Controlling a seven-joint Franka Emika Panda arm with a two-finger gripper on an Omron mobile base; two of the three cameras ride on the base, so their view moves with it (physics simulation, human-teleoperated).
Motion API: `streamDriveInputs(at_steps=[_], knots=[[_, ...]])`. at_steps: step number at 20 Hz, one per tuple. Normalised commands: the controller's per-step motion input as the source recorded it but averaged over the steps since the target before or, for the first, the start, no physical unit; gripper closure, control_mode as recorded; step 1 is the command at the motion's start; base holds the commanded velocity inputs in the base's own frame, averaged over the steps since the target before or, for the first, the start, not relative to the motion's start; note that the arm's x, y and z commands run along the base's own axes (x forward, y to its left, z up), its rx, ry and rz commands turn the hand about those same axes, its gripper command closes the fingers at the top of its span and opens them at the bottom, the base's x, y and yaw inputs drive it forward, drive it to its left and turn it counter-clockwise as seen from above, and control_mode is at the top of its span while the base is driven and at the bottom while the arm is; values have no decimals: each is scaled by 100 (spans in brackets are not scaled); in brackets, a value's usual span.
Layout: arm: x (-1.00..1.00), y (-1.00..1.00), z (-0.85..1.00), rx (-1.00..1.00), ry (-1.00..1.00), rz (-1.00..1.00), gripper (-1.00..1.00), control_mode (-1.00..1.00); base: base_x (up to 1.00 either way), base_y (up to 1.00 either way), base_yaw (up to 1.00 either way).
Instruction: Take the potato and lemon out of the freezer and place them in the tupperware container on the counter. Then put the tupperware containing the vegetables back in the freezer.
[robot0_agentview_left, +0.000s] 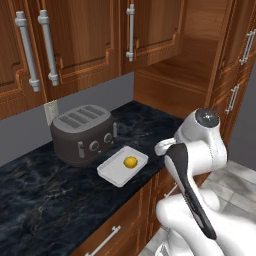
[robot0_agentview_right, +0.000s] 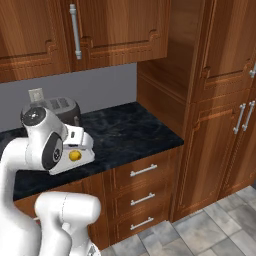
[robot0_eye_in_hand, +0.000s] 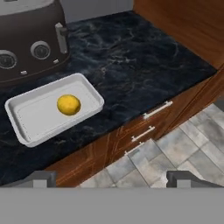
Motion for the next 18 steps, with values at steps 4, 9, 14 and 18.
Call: streamDriveInputs(at_steps=[4,9,14,18], knots=[[-69,-28,86,3,0,-26,-100,-100,0,0,0],[-91,-20,65,4,0,-25,-100,-100,0,0,0],[-59,-7,49,14,-3,-6,-100,-100,0,0,0],[-11,0,8,4,-1,0,-100,100,-44,4,3]])
